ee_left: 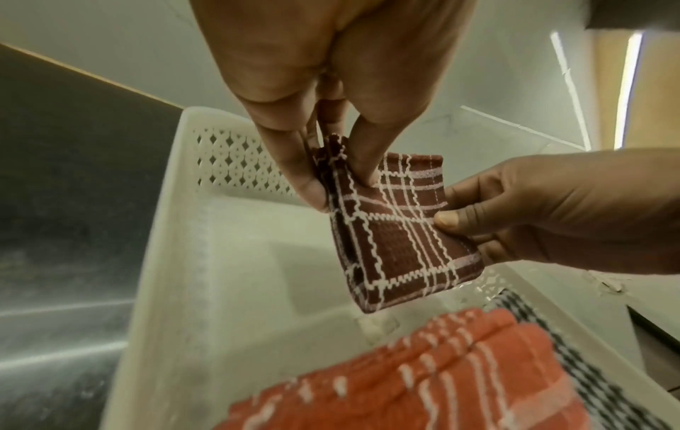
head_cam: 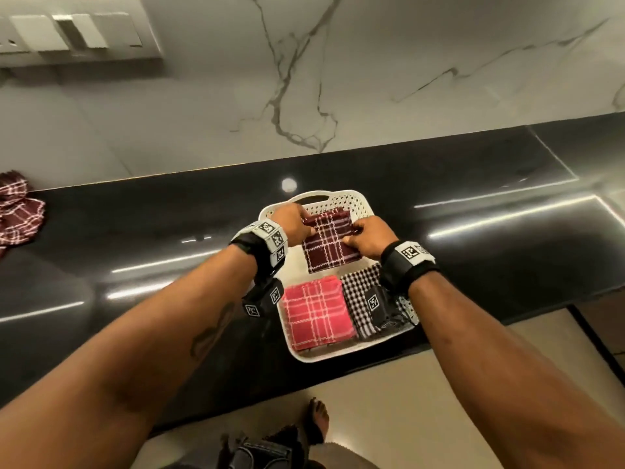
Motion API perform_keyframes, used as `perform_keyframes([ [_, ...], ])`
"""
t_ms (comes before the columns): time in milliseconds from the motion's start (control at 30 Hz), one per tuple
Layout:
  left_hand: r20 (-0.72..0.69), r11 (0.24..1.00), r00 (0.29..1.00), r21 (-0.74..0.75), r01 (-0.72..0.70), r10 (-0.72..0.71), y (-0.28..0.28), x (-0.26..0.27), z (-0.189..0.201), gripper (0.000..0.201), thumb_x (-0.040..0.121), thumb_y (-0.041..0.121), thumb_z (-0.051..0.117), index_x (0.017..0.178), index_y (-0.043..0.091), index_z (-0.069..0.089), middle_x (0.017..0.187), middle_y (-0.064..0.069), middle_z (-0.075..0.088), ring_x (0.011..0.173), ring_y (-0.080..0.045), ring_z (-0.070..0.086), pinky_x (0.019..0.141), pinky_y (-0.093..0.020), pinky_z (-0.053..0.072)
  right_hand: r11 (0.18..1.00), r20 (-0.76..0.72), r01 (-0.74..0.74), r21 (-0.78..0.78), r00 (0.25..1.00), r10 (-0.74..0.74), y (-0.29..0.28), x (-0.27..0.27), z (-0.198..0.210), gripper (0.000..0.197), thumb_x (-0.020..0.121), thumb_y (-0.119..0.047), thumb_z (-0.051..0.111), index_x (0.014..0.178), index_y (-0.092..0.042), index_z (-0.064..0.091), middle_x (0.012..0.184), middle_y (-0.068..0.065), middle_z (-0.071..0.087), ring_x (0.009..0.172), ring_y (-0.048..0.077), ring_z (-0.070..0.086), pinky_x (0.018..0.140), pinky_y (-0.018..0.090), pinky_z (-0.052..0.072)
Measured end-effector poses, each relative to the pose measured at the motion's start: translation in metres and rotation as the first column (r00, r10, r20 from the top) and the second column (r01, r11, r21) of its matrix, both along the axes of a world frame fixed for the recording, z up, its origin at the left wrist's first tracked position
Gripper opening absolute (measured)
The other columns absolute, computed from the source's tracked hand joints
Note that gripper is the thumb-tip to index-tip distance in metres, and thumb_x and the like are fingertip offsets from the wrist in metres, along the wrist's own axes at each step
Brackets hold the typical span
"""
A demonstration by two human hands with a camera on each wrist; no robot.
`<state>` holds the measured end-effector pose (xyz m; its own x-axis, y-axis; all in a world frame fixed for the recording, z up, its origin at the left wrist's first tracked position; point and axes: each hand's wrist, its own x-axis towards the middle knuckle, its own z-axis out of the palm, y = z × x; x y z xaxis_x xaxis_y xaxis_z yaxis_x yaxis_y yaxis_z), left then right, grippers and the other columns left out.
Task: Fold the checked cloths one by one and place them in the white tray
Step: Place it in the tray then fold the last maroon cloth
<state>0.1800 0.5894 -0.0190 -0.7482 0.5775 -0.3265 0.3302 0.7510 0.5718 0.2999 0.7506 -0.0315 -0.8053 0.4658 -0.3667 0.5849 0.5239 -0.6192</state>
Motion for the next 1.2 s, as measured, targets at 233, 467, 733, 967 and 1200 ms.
perform_keyframes([
  [233, 0.069, 0.993, 0.997, -0.121, -0.01, 0.019, 0.009, 0.006, -0.034, 0.026, 0.083, 0.023, 0.078, 0.106, 0.012, 0.072, 0.103, -0.007, 0.073, 0.095, -0.024, 0.069, 0.091, -0.037, 0.055, 0.993, 0.194, -0.104, 0.056, 0.977, 0.092, 0.005, -0.006, -0.025, 0.026, 0.08, -0.022, 0.08, 0.103, -0.012, 0.074, 0.102, 0.006, 0.074, 0.096, 0.022, 0.068, 0.092, 0.035, 0.054],
  [467, 0.01, 0.976, 0.994, -0.193, 0.105, -0.105, 0.004, 0.007, -0.028, 0.051, 0.091, 0.033, 0.068, 0.134, 0.008, 0.057, 0.133, -0.009, 0.061, 0.12, -0.027, 0.058, 0.104, -0.036, 0.045, 0.971, 0.363, -0.194, 0.14, 0.922, 0.132, -0.002, -0.008, -0.001, 0.019, 0.085, -0.026, 0.075, 0.09, -0.011, 0.063, 0.098, 0.007, 0.069, 0.084, 0.023, 0.062, 0.073, 0.031, 0.046],
  [733, -0.132, 0.97, 0.981, 0.216, -0.109, 0.14, -0.118, -0.046, 0.034, 0.029, 0.094, 0.024, 0.061, 0.12, 0.014, 0.067, 0.12, -0.004, 0.064, 0.108, -0.019, 0.062, 0.09, -0.023, 0.042, 0.885, 0.086, -0.268, 0.381, 0.963, 0.255, -0.108, -0.056, 0.053, 0.038, 0.094, -0.033, 0.061, 0.123, -0.008, 0.061, 0.122, 0.014, 0.065, 0.114, 0.034, 0.061, 0.098, 0.043, 0.049],
  [967, -0.105, 0.917, 0.912, 0.006, -0.399, 0.397, -0.345, -0.093, -0.011, 0.019, 0.09, 0.02, 0.063, 0.105, 0.016, 0.072, 0.111, -0.006, 0.071, 0.104, -0.023, 0.066, 0.098, -0.031, 0.048, 0.726, 0.155, -0.624, 0.289, 0.779, 0.607, -0.324, -0.104, -0.009, 0.058, 0.093, -0.045, 0.057, 0.141, -0.016, 0.045, 0.151, 0.016, 0.037, 0.139, 0.037, 0.033, 0.111, 0.051, 0.034],
  [1200, -0.35, 0.829, 0.837, -0.226, -0.511, 0.42, -0.548, -0.161, -0.043, 0.039, 0.089, 0.017, 0.058, 0.128, 0.014, 0.059, 0.137, -0.012, 0.048, 0.123, -0.035, 0.049, 0.105, -0.044, 0.043, 0.624, 0.294, -0.75, 0.22, 0.661, 0.69, -0.482, -0.148, -0.066, 0.075, 0.094, -0.056, 0.048, 0.156, -0.034, 0.012, 0.165, 0.009, -0.011, 0.148, 0.046, -0.013, 0.115, 0.068, 0.003],
])
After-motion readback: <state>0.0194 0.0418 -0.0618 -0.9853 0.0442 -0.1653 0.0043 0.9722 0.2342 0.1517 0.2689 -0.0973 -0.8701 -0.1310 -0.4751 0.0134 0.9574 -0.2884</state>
